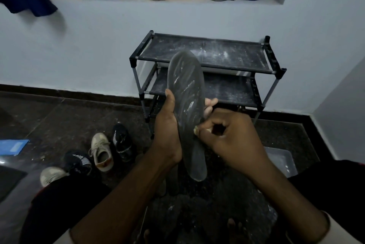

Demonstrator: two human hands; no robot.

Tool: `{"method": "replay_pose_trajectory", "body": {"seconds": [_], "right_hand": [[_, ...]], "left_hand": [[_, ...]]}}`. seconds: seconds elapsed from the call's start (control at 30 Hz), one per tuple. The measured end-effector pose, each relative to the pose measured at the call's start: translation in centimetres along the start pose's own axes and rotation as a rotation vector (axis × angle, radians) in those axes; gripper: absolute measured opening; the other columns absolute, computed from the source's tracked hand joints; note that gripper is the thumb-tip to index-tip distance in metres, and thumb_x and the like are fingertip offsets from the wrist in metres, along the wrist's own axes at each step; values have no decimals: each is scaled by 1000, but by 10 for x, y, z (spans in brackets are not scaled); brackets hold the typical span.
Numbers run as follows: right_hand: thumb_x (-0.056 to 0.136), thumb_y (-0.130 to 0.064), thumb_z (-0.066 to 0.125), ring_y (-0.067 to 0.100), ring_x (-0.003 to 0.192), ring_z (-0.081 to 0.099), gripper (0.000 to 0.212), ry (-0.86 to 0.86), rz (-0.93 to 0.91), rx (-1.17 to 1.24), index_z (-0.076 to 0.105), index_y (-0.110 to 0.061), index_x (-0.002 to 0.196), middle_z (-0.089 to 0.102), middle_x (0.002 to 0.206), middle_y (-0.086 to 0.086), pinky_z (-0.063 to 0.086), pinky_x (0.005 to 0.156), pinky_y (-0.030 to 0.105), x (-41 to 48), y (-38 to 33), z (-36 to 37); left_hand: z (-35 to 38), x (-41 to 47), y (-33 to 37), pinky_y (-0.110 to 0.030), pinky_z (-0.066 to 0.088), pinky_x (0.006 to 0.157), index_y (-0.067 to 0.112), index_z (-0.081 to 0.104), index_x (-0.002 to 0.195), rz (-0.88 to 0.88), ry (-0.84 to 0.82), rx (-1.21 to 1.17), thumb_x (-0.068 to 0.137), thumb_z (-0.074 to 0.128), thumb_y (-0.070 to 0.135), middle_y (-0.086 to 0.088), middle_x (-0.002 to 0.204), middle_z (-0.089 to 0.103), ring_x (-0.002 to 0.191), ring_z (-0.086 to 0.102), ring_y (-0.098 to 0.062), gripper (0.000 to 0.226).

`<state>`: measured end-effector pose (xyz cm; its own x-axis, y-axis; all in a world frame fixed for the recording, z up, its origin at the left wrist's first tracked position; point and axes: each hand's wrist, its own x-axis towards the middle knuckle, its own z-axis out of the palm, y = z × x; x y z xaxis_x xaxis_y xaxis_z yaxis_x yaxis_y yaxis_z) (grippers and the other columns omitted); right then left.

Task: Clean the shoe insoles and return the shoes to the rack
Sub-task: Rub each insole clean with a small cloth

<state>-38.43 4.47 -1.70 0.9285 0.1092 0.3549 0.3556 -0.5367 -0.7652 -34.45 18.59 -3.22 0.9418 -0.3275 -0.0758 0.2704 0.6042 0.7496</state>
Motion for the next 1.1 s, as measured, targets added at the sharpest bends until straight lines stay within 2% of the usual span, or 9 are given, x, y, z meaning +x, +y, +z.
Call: {"method": "replay_pose_trajectory", "body": {"seconds": [0.17, 0.33, 0.47, 0.6, 0.67, 0.77, 0.87, 0.97, 1.1], "right_hand": [[83, -8, 79, 3, 80, 68, 10, 100, -2, -10, 79, -15, 76, 72, 82, -11, 52, 74, 15, 7, 2, -7], [82, -9, 80, 3, 75, 67, 12, 54, -10, -52, 77, -15, 73, 71, 79, -12, 49, 70, 12, 4, 3, -5], [83, -9, 79, 1, 76, 66, 8, 153, -40, -96, 79, -15, 78, 71, 82, -12, 51, 73, 15, 8, 3, -6], [84, -9, 78, -1, 81, 67, 10, 54, -51, -94, 77, -15, 75, 71, 81, -12, 50, 79, 12, 1, 1, -2], [83, -12, 78, -1, 84, 67, 7, 117, -24, -82, 78, -16, 77, 72, 83, -12, 53, 83, 18, 6, 5, -7], [85, -12, 79, 2, 75, 66, 5, 144, -30, -102, 79, -17, 82, 71, 83, -12, 53, 72, 19, 8, 3, -6], [84, -9, 78, 1, 74, 67, 9, 61, -50, -81, 79, -16, 78, 72, 81, -12, 54, 71, 21, 2, 0, -2], [84, -12, 78, 3, 72, 66, 6, 146, -26, -92, 80, -17, 81, 71, 81, -13, 56, 70, 28, 7, 6, -9], [86, -12, 77, 0, 78, 66, 7, 91, -58, -102, 81, -19, 86, 71, 85, -13, 55, 73, 23, 6, 1, -3]], "left_hand": [[7, -4, -2, -42, 53, 101, -3, 71, 116, 0, 31, 10, 103, 22, 62, -25, 117, 69, 112, 68, -33, 82], [4, -3, -1, -51, 40, 114, -12, 52, 134, -3, 2, 38, 101, 18, 68, -29, 133, 60, 132, 51, -43, 93], [9, -5, -2, -40, 54, 97, -3, 67, 119, -4, 26, 7, 102, 22, 63, -24, 118, 69, 111, 68, -33, 82], [8, -6, 0, -46, 46, 107, -3, 70, 116, -21, -6, -6, 101, 19, 67, -27, 128, 64, 123, 61, -37, 87], [9, -6, -2, -41, 53, 99, 1, 72, 114, -11, 21, -8, 102, 22, 65, -24, 120, 69, 113, 67, -32, 82], [11, -6, -3, -35, 58, 89, 4, 72, 115, 13, 50, -14, 103, 26, 61, -20, 111, 71, 104, 69, -28, 73], [11, -8, -1, -37, 59, 90, 4, 77, 103, -5, 24, 2, 103, 22, 62, -23, 112, 71, 105, 70, -30, 80], [10, -7, -2, -36, 58, 89, 6, 77, 104, 2, 56, 3, 103, 24, 61, -19, 108, 73, 102, 71, -27, 76], [10, -6, -5, -38, 56, 96, 7, 77, 106, 6, 84, -3, 103, 27, 61, -19, 113, 71, 106, 68, -29, 73]]}}
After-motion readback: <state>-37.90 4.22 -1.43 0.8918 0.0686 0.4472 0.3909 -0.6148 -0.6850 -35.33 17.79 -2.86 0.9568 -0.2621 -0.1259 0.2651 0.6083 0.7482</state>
